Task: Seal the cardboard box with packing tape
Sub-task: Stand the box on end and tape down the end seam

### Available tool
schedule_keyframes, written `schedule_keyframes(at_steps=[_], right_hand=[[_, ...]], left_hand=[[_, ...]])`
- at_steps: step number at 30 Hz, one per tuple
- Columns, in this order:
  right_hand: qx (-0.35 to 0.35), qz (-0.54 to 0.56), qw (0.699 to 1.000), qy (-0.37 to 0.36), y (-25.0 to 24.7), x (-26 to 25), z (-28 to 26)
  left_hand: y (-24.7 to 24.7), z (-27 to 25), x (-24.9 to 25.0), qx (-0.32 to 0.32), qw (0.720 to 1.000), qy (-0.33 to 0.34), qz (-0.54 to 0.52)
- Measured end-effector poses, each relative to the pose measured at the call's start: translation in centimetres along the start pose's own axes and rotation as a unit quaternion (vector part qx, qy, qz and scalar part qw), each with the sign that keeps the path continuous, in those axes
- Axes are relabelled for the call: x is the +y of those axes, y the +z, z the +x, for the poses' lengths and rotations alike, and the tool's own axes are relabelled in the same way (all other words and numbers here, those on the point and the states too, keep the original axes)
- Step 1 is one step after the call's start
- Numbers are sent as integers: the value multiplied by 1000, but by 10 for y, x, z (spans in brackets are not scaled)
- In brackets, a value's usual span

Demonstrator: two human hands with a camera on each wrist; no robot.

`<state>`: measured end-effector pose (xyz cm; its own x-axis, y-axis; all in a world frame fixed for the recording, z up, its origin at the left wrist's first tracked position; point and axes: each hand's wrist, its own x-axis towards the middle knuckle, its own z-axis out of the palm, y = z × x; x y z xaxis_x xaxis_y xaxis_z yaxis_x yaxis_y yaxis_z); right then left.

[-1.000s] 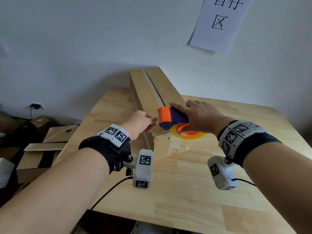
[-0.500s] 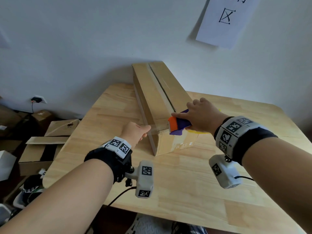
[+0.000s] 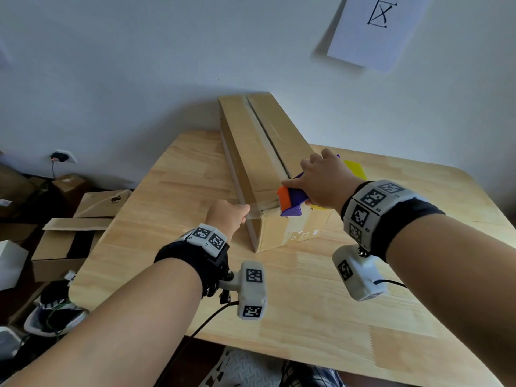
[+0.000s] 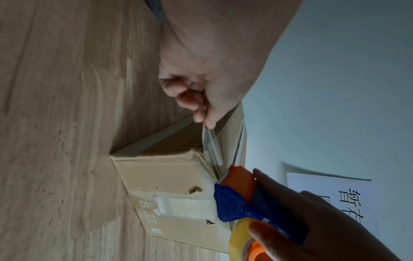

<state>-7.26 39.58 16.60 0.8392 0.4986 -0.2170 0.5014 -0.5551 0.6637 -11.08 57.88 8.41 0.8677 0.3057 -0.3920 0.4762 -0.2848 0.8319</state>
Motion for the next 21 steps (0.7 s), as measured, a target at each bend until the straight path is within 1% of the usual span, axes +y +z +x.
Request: schedule_keyframes(at_steps=[11,14,17,18,19,21], right_hand=[[4,20,1000,-9,1,-1,8],[4,22,1000,-12,2,-1,10],[5,23,1000,-11,4,-2,10],[7,23,1000,-9,5,-2,9],[8,24,1000,-7,6,-3,9],[10,27,1000,-4,6,-4,8]], left_hand=[[5,15,-15,3,1000,-16,-4],[10,16,-17,-18,998,-59,-32],[16,15,-17,-54,983,-149,-89],[19,15,-18,-59,979,-166,-106],[21,15,-18,-58,977,-169,-116],[29,16,-21,-47,983,-146,-103]])
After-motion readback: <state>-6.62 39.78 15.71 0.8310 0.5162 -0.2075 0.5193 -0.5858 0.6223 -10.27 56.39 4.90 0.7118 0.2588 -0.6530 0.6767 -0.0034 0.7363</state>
